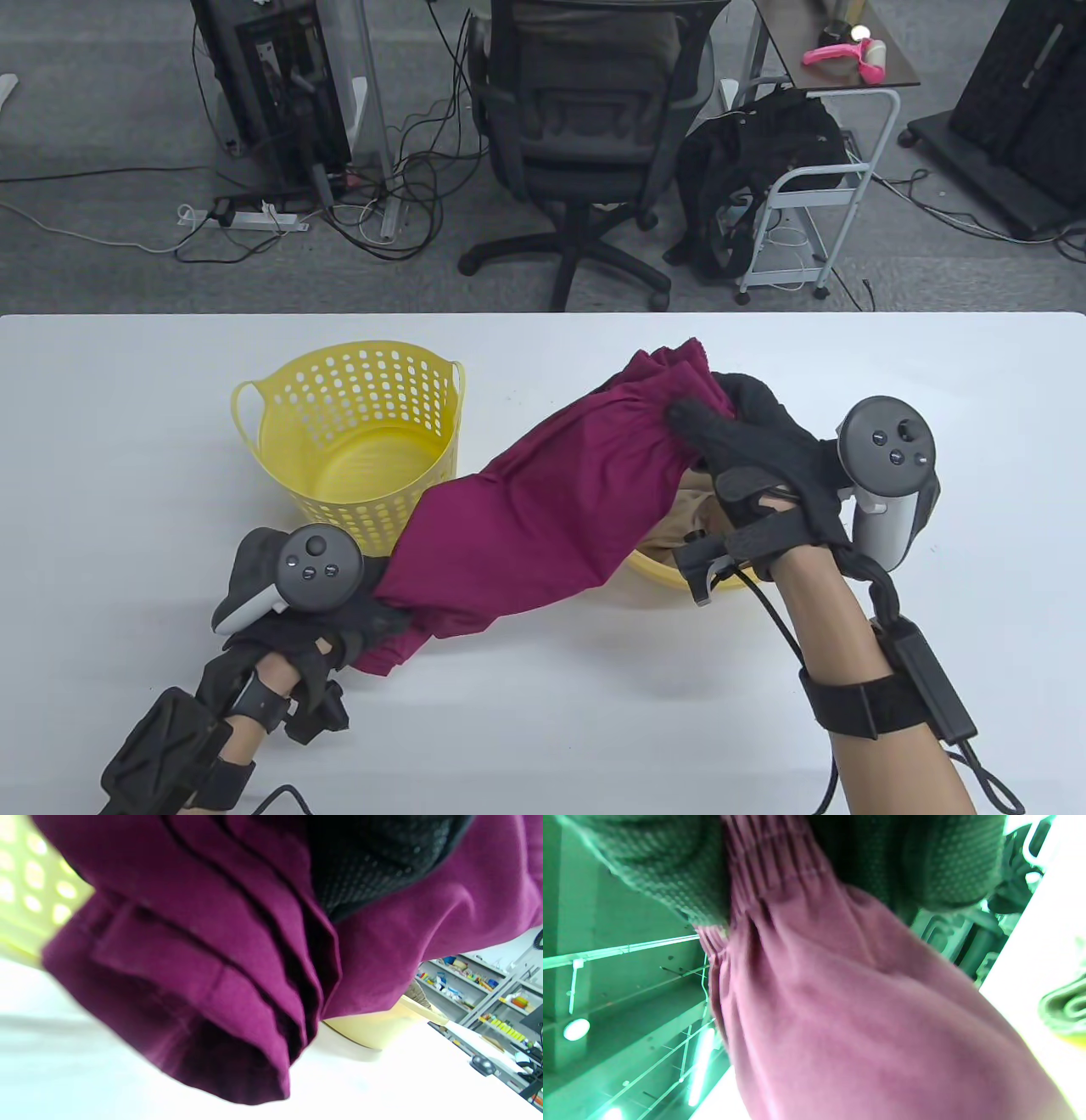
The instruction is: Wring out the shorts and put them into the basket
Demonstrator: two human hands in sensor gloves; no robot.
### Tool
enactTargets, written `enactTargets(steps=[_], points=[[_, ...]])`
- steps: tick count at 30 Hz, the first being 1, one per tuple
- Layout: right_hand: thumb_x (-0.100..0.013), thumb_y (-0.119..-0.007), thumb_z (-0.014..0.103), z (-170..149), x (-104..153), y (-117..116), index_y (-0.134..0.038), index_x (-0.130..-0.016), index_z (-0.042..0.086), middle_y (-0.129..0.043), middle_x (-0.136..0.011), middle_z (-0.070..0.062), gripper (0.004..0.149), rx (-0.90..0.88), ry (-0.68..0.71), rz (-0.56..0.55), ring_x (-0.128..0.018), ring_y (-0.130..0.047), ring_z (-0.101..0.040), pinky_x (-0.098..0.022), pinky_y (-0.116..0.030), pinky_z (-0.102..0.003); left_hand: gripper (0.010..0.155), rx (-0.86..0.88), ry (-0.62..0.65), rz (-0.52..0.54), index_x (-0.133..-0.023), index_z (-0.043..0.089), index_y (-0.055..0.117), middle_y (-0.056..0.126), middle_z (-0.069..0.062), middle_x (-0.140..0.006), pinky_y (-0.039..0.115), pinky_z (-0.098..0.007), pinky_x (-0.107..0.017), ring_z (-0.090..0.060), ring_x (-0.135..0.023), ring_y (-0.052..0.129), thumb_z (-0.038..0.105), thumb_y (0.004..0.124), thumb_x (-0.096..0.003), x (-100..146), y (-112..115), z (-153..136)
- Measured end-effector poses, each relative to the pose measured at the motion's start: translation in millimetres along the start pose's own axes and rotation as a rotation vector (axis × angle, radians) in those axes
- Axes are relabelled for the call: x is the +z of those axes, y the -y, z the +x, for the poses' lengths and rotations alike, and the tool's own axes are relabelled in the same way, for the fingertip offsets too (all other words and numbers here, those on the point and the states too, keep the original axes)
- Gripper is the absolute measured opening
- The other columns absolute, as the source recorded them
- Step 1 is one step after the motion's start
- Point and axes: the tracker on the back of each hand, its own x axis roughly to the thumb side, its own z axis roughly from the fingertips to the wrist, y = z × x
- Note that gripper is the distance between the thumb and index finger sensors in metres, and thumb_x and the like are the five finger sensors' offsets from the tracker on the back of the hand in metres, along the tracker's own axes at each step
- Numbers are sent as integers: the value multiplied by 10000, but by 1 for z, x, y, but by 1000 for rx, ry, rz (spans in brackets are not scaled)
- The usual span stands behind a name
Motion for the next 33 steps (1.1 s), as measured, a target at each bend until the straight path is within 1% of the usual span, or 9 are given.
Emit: enactTargets(steps=[3,5,9,12,13,18,25,30,33], points=[[-519,-865,495,-7,1,-4,-691,-913,66,-882,-794,-185,608,79,11,-20,-619,-951,-378,-474,-853,-473,486,-4,3,18,-875,153,832,1014,-94,-694,783,-646,-529,-364,-598,1072,336,986,-452,4,-13,1],[-513,-870,492,-10,2,-8,-696,-909,66,-884,-793,-186,608,121,17,-28,-617,-953,-380,-472,-854,-474,539,3,2,48,-896,138,817,1023,-94,-698,799,-637,-521,-358,-589,1086,339,1010,-435,7,-22,3],[-505,-878,488,-15,4,-15,-706,-903,66,-889,-789,-187,604,195,36,-35,-612,-959,-381,-468,-857,-474,610,18,23,96,-929,110,787,1033,-90,-700,817,-623,-514,-346,-581,1105,346,1025,-419,11,-37,10],[-490,-897,482,-18,7,-20,-729,-882,78,-904,-776,-183,588,239,52,-32,-603,-969,-383,-461,-863,-476,619,60,38,125,-935,102,780,1033,-93,-701,818,-623,-512,-346,-580,1104,348,1022,-421,13,-45,15],[-486,-903,479,-18,8,-22,-736,-876,80,-906,-775,-182,583,255,57,-29,-602,-972,-383,-459,-866,-475,621,73,42,149,-937,103,777,1033,-92,-701,817,-623,-512,-345,-582,1103,349,1021,-421,14,-48,18],[-474,-916,473,-19,13,-32,-756,-860,86,-920,-759,-184,570,311,88,-24,-589,-981,-383,-449,-872,-475,614,99,82,214,-945,110,767,1022,-93,-721,806,-628,-525,-351,-606,1093,347,1005,-431,15,-57,32],[-481,-908,457,-18,24,-47,-758,-862,84,-916,-765,-195,554,391,126,9,-585,-983,-391,-445,-872,-477,598,152,129,240,-957,110,756,1006,-110,-749,789,-638,-534,-368,-636,1077,335,979,-450,10,-57,53],[-489,-905,438,-17,29,-57,-765,-863,93,-914,-767,-210,528,352,107,37,-573,-987,-401,-431,-875,-480,555,174,149,239,-946,126,753,991,-107,-748,768,-645,-543,-373,-642,1057,361,943,-480,1,-50,68],[-488,-908,437,-14,31,-63,-772,-859,92,-917,-763,-212,525,360,114,44,-561,-997,-393,-421,-882,-473,540,177,161,243,-945,134,744,978,-104,-757,756,-649,-551,-375,-654,1043,365,924,-492,-6,-47,77]])
